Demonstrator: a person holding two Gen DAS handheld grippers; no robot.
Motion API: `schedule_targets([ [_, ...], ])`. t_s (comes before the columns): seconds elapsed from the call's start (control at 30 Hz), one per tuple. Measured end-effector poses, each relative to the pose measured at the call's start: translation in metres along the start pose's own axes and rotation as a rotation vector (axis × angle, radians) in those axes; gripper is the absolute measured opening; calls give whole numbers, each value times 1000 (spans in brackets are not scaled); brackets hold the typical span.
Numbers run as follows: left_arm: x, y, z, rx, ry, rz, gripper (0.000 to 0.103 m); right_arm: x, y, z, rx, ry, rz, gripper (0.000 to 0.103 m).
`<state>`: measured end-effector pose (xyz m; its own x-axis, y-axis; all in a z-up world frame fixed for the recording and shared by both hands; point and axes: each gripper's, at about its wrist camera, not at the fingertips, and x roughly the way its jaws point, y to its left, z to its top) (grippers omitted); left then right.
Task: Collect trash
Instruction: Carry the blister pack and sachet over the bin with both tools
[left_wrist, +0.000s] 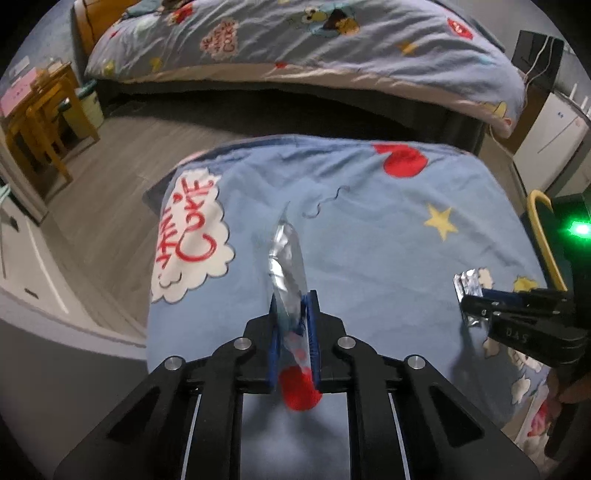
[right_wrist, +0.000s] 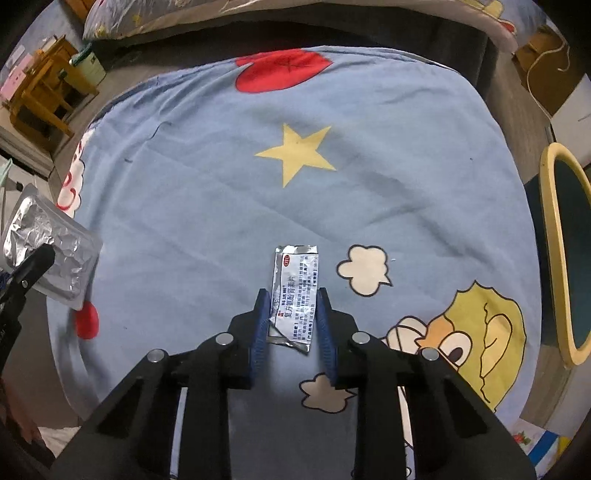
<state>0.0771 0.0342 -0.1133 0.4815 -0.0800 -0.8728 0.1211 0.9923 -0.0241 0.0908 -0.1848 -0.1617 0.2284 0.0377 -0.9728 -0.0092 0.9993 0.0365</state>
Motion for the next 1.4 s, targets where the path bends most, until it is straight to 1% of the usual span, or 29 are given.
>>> schedule_targets([
  [0.13, -8, -13, 2, 47, -34, 2, 13, -15, -7, 1, 20, -36, 34, 25],
  [0.27, -17, -25, 4, 81, -64, -8, 14, -36, -21, 2, 76, -75, 80, 25],
  [0.33, -23, -33, 6, 100, -81, -15, 13, -47, -30, 2, 103, -96, 89, 25],
  [0.47, -30, -52, 9, 143, -105, -24, 14, -63, -51, 0, 151, -134, 97, 25],
  [0.57, -33, -65, 11, 156, -113, -35, 14, -78, -70, -5, 179, -166, 85, 25],
  [0.63, -35, -76, 14, 169, -121, -44, 14, -85, -85, -6, 208, -181, 94, 25],
  [0.8, -37, -109, 18, 218, -144, -64, 14, -98, -112, -8, 231, -214, 82, 25],
  [0.97, -33, -140, 24, 246, -146, -97, 14, -107, -138, -13, 245, -231, 72, 25],
  [1.13, -27, -179, 29, 275, -147, -141, 14, -112, -167, -21, 263, -244, 64, 25],
  [1.3, -22, -226, 31, 316, -139, -196, 14, -118, -211, -30, 322, -251, 54, 25],
  [1.4, -29, -255, 38, 352, -139, -250, 14, -139, -244, -33, 360, -297, 35, 25],
])
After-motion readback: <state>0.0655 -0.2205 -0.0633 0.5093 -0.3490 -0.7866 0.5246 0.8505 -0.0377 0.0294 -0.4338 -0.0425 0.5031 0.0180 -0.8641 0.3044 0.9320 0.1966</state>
